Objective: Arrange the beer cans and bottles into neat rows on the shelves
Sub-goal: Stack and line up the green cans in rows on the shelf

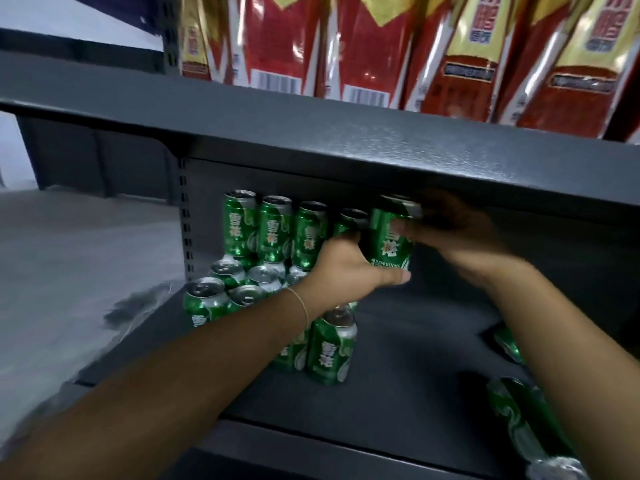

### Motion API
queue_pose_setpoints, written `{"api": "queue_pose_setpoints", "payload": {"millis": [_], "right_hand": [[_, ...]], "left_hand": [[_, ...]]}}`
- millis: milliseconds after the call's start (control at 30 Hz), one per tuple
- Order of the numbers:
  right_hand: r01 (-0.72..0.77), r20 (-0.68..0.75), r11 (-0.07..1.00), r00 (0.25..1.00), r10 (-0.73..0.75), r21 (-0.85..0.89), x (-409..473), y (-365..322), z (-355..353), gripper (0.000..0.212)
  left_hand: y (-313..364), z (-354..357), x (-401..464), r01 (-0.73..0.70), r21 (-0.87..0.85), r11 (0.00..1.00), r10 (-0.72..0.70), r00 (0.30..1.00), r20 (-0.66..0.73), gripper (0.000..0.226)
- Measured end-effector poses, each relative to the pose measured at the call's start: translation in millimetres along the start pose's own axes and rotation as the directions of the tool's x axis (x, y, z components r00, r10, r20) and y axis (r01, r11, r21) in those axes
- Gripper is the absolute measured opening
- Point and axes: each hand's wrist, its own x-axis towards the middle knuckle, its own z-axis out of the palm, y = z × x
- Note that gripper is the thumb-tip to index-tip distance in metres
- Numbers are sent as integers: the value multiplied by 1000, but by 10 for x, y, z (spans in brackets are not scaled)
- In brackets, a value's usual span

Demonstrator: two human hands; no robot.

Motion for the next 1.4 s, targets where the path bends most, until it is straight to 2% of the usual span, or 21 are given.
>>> {"api": "queue_pose_setpoints", "payload": {"millis": [133, 200, 267, 367, 433, 533, 633, 700, 800, 867, 1033, 1133, 1267, 1400], "right_hand": [[-15, 93, 1000, 996, 16, -3, 5, -115, 448, 61], [-26, 125, 999, 992, 29, -24, 55, -131, 659, 65], [-55, 129, 997, 990, 62, -52, 114, -146, 880, 83], [-109, 110, 992, 987, 116, -63, 191, -134, 1221, 111], [-121, 92, 990, 988, 128, -73, 238, -118, 1441, 119], [-128, 40, 985, 990, 134, -115, 264, -176, 1764, 111], [-144, -8, 979, 990, 144, -143, 305, -186, 2008, 100], [-151, -20, 975, 988, 150, -162, 325, -187, 2119, 98], [-158, -25, 973, 987, 156, -167, 361, -157, 2227, 84], [-154, -19, 973, 988, 153, -172, 380, -110, 2291, 77], [-207, -66, 961, 978, 198, -181, 435, -22, 2444, 87], [-203, -58, 960, 979, 195, -196, 463, 20, 2509, 93], [-227, -50, 950, 974, 222, -214, 447, 23, 2553, 90], [-228, -57, 951, 974, 221, -210, 441, 50, 2600, 93]], "left_hand": [[-107, -384, -102, -44, 7, 999, 44, 996, -84, 43], [-195, -572, -154, -80, 21, 997, 81, 993, -90, 38], [-307, -757, -201, -96, 45, 994, 100, 991, -91, 36], [-513, -1019, -227, -77, 44, 996, 81, 990, -113, 45], [-644, -1188, -236, -65, 50, 997, 71, 990, -118, 49], [-826, -1433, -217, -25, 62, 998, 31, 995, -98, 69], [-975, -1646, -198, 46, 66, 997, -45, 999, -9, 82], [-1068, -1743, -178, 84, 87, 993, -87, 996, 35, 71], [-1152, -1849, -166, 125, 54, 991, -127, 992, 25, 46], [-1196, -1877, -152, 149, 44, 988, -150, 989, -2, 46], [-1292, -1902, -69, 166, -70, 984, -168, 985, -37, 58], [-1346, -1925, -51, 157, -81, 984, -163, 984, -74, 48], [-1337, -1960, -106, 202, -139, 969, -213, 975, -62, 36], [-1315, -1971, -127, 212, -173, 962, -220, 975, -28, 50]]}}
